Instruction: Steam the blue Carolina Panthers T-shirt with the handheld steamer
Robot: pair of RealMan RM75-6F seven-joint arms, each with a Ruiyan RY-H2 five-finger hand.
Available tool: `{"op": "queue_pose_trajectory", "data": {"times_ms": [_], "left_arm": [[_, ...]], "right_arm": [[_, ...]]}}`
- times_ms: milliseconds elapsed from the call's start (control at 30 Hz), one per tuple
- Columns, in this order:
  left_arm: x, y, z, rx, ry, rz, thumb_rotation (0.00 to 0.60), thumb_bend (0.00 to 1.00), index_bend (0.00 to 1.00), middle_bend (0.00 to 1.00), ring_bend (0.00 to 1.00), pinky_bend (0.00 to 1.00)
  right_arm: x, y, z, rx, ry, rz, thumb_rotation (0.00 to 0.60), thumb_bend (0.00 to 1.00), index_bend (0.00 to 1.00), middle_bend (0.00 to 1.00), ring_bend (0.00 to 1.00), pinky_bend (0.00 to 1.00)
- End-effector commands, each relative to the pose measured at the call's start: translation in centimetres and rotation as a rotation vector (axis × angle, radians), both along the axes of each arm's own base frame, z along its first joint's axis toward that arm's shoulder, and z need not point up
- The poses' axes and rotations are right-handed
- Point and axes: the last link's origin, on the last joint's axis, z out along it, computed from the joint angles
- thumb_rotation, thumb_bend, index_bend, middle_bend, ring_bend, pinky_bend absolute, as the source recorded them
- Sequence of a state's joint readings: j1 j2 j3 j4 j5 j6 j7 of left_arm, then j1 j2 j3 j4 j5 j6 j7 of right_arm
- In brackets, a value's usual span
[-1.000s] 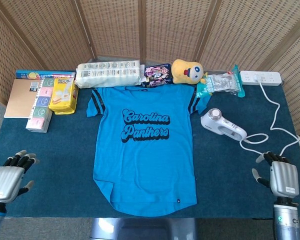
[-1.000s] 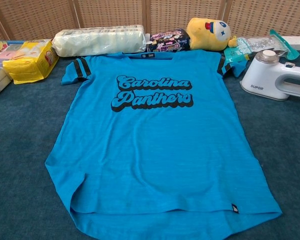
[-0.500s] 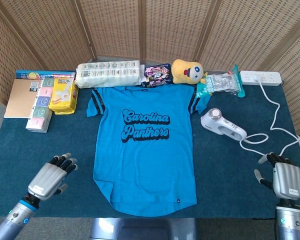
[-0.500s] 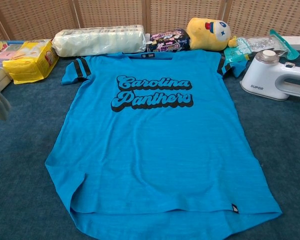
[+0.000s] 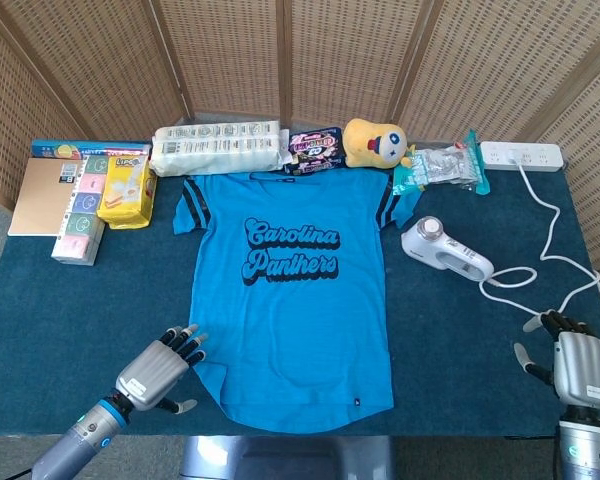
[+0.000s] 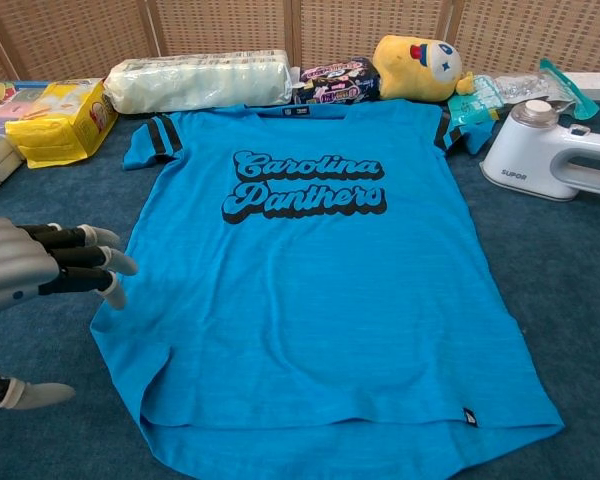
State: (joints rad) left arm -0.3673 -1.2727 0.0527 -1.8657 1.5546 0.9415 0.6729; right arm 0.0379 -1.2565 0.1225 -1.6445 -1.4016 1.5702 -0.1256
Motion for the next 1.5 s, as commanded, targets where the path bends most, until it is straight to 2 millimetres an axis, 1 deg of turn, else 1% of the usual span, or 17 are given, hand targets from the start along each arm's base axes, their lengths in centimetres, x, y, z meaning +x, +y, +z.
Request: {"op": "queue_pose_trajectory", "data": {"times_ms": [33,133,233,367,567,733,933,1033,1167,1267,1400,1500], "left_arm": [[0.4,0.0,-1.3,-0.020,0.016,-0.006,0.201,0.21,0.24,0.12,0.03,0.16],[0.6,0.0,-2.2,-0.031,0.031,-0.007,0.207,0.21,0.24,0.11,0.01,0.16],[0.9,0.0,-3.3,-0.057,0.040,-0.009,0.232,0.24,0.24,0.11,0.01,0.16],[1.3,0.1,-4.1,-0.070,0.035,-0.005,0.259,0.26,0.24,0.11,0.01,0.16],[1.8,0.0,-4.6,-0.075,0.023,-0.011,0.296,0.26,0.24,0.11,0.01,0.16],[1.9,-0.1,-4.9,-0.083,0.017,-0.012,0.290,0.26,0.24,0.11,0.01,0.16],[1.7,-0.2,-4.9,-0.081,0.027,-0.020,0.295,0.29,0.24,0.11,0.01,0.16],[1.7,-0.2,-4.9,-0.078,0.022,-0.021,0.290,0.33,0.24,0.11,0.01,0.16],[1.5,-0.1,-5.1,-0.071,0.019,-0.019,0.300,0.37,0.24,0.11,0.01,0.16],[1.5,-0.1,-5.3,-0.073,0.020,-0.021,0.294,0.37,0.24,0.11,0.01,0.16],[1.7,-0.1,-5.5,-0.076,0.011,-0.029,0.308,0.37,0.25,0.11,0.01,0.16],[1.8,-0.2,-5.5,-0.071,0.009,-0.042,0.301,0.37,0.25,0.11,0.01,0.16]], "right_arm": [[0.0,0.1,0.1,-0.004,-0.001,0.000,0.600,0.31,0.51,0.45,0.46,0.43],[-0.1,0.2,0.3,-0.010,-0.003,-0.002,0.600,0.31,0.51,0.45,0.46,0.43],[-0.3,0.4,0.6,-0.020,-0.005,-0.006,0.600,0.31,0.51,0.45,0.46,0.43],[-0.4,0.5,0.8,-0.031,-0.009,-0.008,0.600,0.31,0.51,0.45,0.46,0.43],[-0.7,0.8,1.3,-0.051,-0.017,-0.012,0.600,0.31,0.51,0.46,0.46,0.43],[-0.7,0.8,1.4,-0.056,-0.019,-0.010,0.600,0.31,0.51,0.46,0.46,0.43],[-0.7,0.8,1.5,-0.062,-0.022,-0.010,0.600,0.31,0.51,0.46,0.46,0.43],[-0.8,0.9,1.5,-0.065,-0.023,-0.012,0.600,0.31,0.52,0.46,0.46,0.43],[-0.8,1.0,1.6,-0.071,-0.024,-0.014,0.600,0.31,0.52,0.46,0.46,0.43],[-0.8,1.1,1.7,-0.079,-0.024,-0.016,0.600,0.31,0.52,0.46,0.46,0.43],[-0.8,1.1,1.8,-0.083,-0.026,-0.017,0.600,0.31,0.52,0.46,0.46,0.43],[-0.9,1.2,1.9,-0.086,-0.026,-0.017,0.600,0.31,0.52,0.46,0.46,0.43]]}}
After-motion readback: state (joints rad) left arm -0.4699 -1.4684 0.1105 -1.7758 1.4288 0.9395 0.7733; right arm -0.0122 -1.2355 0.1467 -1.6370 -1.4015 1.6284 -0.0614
